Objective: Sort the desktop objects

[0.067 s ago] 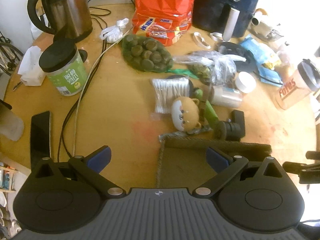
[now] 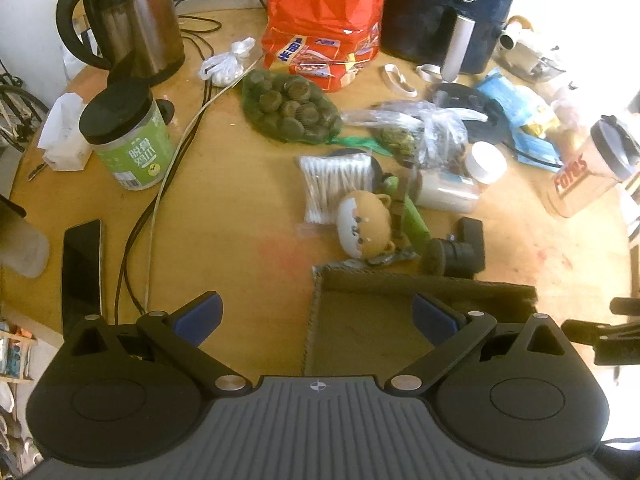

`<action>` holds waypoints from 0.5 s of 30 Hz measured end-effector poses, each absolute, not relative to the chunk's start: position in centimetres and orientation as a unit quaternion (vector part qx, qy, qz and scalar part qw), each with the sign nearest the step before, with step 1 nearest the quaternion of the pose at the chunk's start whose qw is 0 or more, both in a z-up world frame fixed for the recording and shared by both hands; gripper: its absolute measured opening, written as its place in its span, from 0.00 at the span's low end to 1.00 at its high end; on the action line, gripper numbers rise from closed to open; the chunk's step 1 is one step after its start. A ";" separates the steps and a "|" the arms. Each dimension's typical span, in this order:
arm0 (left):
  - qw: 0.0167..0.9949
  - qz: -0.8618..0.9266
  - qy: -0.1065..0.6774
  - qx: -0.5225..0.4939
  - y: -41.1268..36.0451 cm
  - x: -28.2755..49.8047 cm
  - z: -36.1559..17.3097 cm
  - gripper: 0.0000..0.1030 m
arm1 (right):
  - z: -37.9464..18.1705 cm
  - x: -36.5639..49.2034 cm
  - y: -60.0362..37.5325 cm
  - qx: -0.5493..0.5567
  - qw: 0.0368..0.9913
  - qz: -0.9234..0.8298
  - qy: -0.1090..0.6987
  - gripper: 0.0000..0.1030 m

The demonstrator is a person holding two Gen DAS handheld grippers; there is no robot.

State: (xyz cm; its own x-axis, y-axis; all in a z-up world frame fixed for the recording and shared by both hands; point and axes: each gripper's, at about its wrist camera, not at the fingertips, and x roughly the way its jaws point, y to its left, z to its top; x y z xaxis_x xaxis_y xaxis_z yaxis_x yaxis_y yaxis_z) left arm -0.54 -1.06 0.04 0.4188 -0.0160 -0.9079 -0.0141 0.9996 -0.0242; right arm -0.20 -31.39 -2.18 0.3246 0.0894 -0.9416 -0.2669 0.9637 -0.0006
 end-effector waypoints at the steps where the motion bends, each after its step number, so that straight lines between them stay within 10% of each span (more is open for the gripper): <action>1: 0.843 0.001 0.538 -0.013 -1.5 -0.7 0.1 1.00 | -1.9 -0.3 -31.4 -0.078 0.812 0.114 0.567 1.00; 15: 0.827 0.018 0.560 -0.034 -4.5 -4.1 1.5 1.00 | 0.5 -2.1 -31.6 -0.078 0.838 0.166 0.514 1.00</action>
